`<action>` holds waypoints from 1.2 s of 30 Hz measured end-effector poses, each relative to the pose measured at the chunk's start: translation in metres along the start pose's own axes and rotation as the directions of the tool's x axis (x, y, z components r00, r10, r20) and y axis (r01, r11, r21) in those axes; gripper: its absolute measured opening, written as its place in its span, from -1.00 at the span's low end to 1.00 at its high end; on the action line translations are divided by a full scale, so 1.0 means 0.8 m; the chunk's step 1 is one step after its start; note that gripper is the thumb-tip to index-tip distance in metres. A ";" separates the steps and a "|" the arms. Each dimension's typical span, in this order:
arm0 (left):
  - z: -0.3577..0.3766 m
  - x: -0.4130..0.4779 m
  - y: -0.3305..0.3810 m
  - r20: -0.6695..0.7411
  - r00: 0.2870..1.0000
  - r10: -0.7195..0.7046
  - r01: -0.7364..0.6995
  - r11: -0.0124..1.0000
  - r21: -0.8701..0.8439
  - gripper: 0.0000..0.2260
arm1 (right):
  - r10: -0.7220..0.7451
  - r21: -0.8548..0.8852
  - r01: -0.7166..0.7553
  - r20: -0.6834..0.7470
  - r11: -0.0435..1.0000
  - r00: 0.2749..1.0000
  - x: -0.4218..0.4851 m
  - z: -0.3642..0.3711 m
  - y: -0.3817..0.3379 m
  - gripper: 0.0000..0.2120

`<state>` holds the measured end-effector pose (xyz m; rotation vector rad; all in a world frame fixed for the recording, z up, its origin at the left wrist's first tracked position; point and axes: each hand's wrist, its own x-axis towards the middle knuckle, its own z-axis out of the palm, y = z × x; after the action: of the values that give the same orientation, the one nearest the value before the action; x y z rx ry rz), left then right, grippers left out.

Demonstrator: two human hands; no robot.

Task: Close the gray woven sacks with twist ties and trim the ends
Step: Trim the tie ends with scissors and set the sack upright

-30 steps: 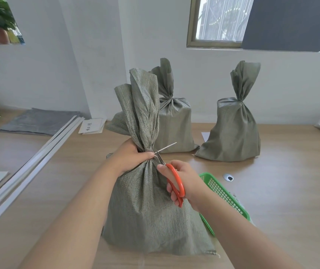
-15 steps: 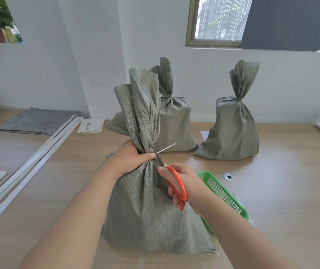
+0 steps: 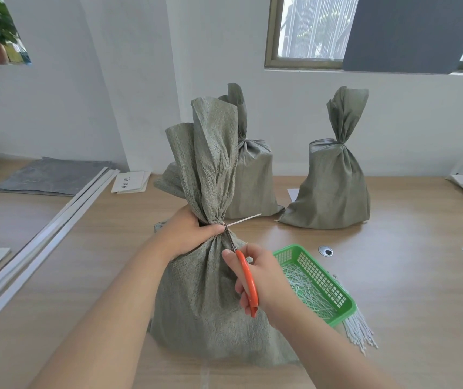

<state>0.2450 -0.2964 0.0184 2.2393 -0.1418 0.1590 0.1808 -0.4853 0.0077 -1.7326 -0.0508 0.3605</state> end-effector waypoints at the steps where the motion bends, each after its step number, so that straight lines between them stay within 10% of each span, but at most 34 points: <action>1: 0.000 -0.002 0.002 -0.002 1.000 0.002 -0.002 1.000 0.001 -0.84 | 0.005 0.003 -0.005 0.003 1.000 1.000 -0.001 0.001 0.000 -0.67; 36: 0.002 -0.006 0.001 0.026 0.999 0.021 -0.021 1.000 0.004 -0.83 | -0.018 -0.194 0.000 -0.092 0.981 0.996 -0.019 0.012 0.000 -0.69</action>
<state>0.2405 -0.2983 0.0175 2.2456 -0.1794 0.1420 0.1641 -0.4794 0.0095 -1.9399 -0.0270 0.2743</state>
